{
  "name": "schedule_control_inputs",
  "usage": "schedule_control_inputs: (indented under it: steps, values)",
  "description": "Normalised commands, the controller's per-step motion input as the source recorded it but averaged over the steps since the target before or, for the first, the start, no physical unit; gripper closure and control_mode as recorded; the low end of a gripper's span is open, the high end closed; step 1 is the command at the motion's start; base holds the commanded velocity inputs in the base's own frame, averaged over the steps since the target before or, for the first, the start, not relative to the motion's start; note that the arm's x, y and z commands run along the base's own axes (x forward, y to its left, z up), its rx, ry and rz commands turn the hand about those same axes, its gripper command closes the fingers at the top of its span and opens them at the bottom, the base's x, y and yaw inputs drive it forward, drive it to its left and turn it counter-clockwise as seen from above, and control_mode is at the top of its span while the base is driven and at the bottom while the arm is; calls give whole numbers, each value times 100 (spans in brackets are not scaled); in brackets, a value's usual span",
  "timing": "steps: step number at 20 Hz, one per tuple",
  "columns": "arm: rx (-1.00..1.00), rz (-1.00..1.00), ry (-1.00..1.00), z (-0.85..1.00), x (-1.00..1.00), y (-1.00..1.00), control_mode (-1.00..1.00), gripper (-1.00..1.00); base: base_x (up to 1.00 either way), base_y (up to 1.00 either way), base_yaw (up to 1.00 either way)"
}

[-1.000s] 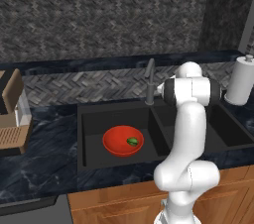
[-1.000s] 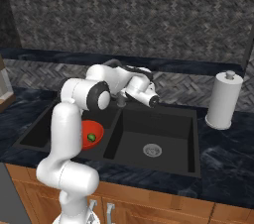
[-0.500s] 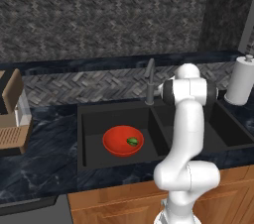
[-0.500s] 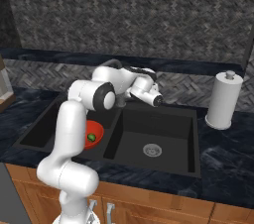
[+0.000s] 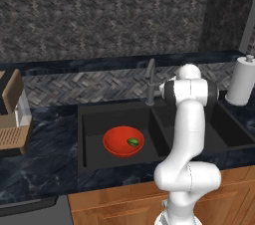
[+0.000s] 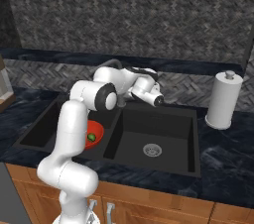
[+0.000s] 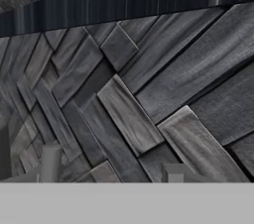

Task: Pick the avocado from the cabinet and place it in the bowl. Then pick the bowl and place it in the sink. Then turn on the sink facuet.

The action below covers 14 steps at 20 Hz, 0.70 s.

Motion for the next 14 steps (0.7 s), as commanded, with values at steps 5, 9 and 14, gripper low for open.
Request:
schedule_control_inputs:
  steps: [5, 9, 14]
  values:
    - [6, 0, 6, -1, 0, -19, -100, 100, 0, 0, 0]
    - [10, 0, 12, 0, 0, -53, -100, 100, 0, 0, 0]
    - [12, 0, 16, 0, 0, -72, -100, 100, 0, 0, 0]
